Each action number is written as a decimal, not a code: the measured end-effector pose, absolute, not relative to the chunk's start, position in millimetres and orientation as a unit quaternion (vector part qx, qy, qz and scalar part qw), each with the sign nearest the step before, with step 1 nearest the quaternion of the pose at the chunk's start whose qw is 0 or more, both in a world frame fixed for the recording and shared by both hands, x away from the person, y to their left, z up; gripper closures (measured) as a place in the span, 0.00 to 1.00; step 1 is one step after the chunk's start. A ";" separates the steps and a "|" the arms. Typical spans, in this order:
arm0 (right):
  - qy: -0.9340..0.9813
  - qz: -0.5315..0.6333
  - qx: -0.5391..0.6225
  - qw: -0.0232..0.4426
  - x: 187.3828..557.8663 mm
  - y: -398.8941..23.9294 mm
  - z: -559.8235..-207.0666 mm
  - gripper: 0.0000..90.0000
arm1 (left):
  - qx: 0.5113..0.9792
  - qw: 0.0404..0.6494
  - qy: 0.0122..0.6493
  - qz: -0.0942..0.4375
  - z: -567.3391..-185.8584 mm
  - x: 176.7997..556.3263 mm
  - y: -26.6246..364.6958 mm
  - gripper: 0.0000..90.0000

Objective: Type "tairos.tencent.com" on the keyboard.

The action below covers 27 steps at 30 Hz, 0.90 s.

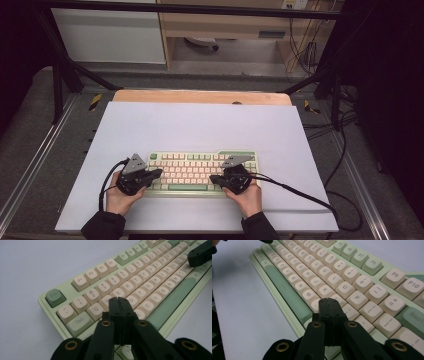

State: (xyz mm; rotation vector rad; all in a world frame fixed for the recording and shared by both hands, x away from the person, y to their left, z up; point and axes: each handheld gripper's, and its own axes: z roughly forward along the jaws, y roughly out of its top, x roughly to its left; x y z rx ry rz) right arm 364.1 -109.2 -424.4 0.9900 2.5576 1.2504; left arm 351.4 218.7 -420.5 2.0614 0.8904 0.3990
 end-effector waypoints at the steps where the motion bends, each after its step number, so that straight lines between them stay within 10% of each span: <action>1: 0.846 0.415 0.328 0.064 363.7 -109.5 -423.7 1.00 | 0.822 0.417 0.355 0.159 -420.3 351.4 218.7 0.99; 27: 0.838 0.421 0.338 0.074 357.7 -138.6 -418.3 1.00 | 0.829 0.415 0.340 0.157 -412.9 355.5 189.4 0.99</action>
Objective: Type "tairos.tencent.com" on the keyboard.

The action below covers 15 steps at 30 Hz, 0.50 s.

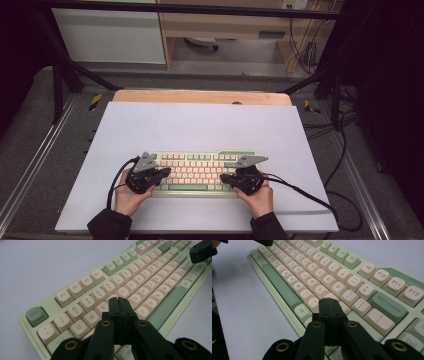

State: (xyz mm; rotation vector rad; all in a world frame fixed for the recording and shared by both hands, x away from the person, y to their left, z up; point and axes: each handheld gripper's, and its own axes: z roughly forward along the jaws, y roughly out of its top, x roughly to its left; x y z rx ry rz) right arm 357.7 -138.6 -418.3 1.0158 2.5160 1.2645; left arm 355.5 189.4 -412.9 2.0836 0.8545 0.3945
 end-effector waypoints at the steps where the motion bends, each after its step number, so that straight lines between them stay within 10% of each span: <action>1: 0.838 0.421 0.338 0.074 357.5 -139.2 -418.3 1.00 | 0.830 0.415 0.339 0.158 -412.7 356.2 187.7 0.99; 15: 0.834 0.426 0.342 0.077 353.5 -145.9 -418.1 1.00 | 0.834 0.409 0.335 0.155 -414.7 367.5 161.9 0.99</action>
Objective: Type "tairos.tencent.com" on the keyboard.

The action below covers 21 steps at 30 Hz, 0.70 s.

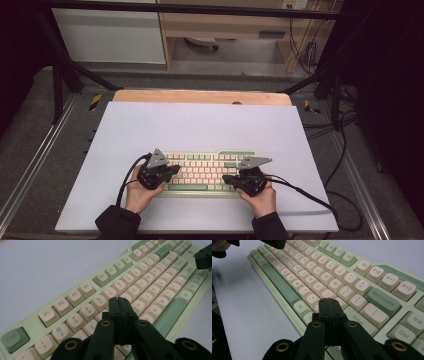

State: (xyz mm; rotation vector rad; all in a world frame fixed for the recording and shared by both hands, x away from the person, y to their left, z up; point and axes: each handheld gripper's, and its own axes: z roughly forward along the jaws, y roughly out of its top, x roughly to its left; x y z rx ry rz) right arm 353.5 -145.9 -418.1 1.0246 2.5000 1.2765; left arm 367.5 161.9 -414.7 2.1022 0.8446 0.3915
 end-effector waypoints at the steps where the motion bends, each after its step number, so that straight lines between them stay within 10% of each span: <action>1: 0.835 0.425 0.342 0.076 353.4 -145.9 -418.0 1.00 | 0.835 0.409 0.335 0.156 -415.0 368.2 160.0 0.99; 21: 0.835 0.426 0.339 0.076 353.7 -145.9 -418.6 1.00 | 0.840 0.395 0.337 0.157 -428.4 379.0 145.4 0.99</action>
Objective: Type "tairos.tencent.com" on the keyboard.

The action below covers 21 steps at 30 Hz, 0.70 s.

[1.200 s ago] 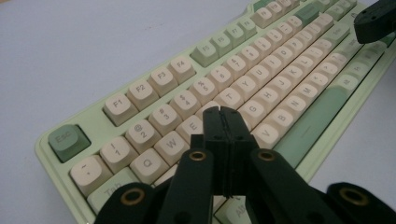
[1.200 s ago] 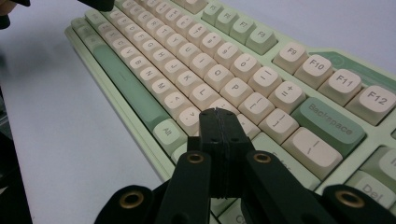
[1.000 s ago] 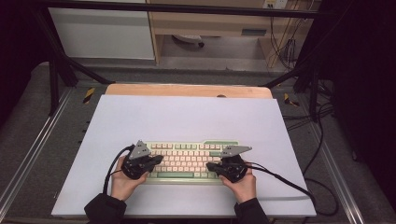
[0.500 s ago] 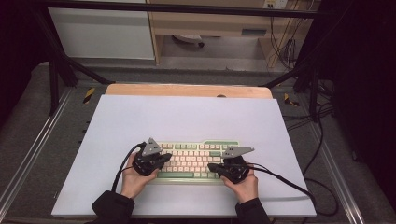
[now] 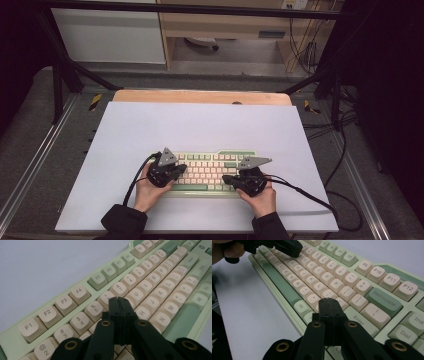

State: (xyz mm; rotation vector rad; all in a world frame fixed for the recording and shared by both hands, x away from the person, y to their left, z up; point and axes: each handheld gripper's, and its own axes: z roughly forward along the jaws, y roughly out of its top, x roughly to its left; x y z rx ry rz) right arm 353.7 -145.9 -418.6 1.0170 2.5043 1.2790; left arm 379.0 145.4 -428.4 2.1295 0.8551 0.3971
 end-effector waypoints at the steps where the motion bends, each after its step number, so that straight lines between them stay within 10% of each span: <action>1: 0.835 0.426 0.339 0.076 353.6 -145.9 -418.5 1.00 | 0.839 0.397 0.337 0.156 -428.7 379.1 145.5 0.99; 21: 0.834 0.429 0.339 0.075 353.2 -146.4 -418.5 1.00 | 0.837 0.404 0.332 0.159 -425.8 374.4 148.9 1.00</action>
